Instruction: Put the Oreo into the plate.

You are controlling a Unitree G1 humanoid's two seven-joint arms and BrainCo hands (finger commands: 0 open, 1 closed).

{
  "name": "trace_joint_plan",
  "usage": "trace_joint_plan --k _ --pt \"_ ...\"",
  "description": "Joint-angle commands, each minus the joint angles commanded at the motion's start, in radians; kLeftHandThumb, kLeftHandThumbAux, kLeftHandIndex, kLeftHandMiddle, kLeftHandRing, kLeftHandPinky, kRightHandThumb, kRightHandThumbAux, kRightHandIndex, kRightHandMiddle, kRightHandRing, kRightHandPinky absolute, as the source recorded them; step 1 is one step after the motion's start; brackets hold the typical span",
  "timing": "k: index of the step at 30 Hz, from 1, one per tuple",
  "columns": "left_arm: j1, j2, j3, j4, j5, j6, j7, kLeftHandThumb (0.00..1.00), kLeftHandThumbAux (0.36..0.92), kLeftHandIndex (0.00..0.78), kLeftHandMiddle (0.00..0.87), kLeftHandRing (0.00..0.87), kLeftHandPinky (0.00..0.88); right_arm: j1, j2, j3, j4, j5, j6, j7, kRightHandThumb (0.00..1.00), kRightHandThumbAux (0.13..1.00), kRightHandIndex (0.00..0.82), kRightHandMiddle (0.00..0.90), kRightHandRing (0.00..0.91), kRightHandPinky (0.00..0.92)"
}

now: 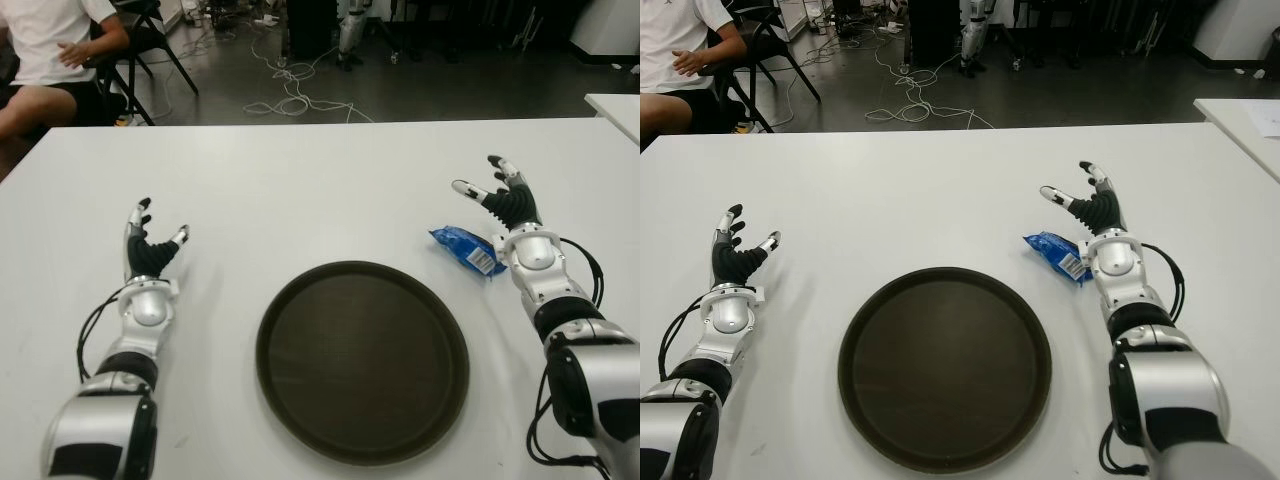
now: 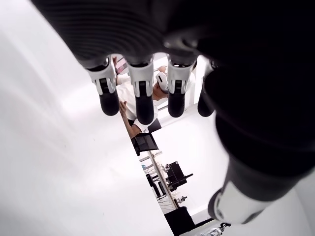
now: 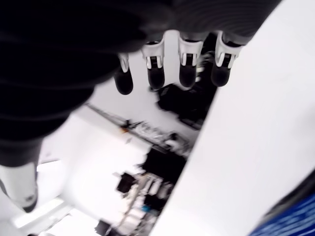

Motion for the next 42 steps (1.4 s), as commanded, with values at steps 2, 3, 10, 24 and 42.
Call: trace_joint_plan --k 2,3,10,24,42 --pt "-0.001 0.001 -0.001 0.002 0.002 0.001 0.0 0.0 0.784 0.071 0.116 0.096 0.069 0.012 0.0 0.008 -0.025 -0.006 0.0 -0.001 0.0 0.583 0.088 0.047 0.016 0.0" --pt "-0.001 0.002 -0.001 0.002 0.003 0.002 0.0 0.0 0.785 0.072 0.118 0.096 0.069 0.017 0.001 0.012 -0.036 -0.008 0.001 -0.001 0.0 0.584 0.087 0.048 0.016 0.0" --pt "0.0 0.001 -0.001 0.0 0.002 0.001 0.0 0.0 0.779 0.065 0.104 0.086 0.071 0.038 -0.008 0.031 -0.093 -0.016 0.037 0.014 0.0 0.565 0.076 0.037 0.002 0.0" --pt "0.001 -0.001 -0.003 -0.005 0.005 0.006 0.006 0.0 0.771 0.06 0.095 0.076 0.057 0.067 -0.049 0.133 -0.206 -0.148 0.165 -0.023 0.0 0.59 0.049 0.027 0.023 0.023" --pt "0.001 0.001 -0.008 -0.006 0.013 0.007 0.02 0.0 0.781 0.06 0.105 0.084 0.056 0.156 -0.065 0.166 -0.493 -0.191 0.408 0.08 0.0 0.608 0.063 0.051 0.034 0.007"
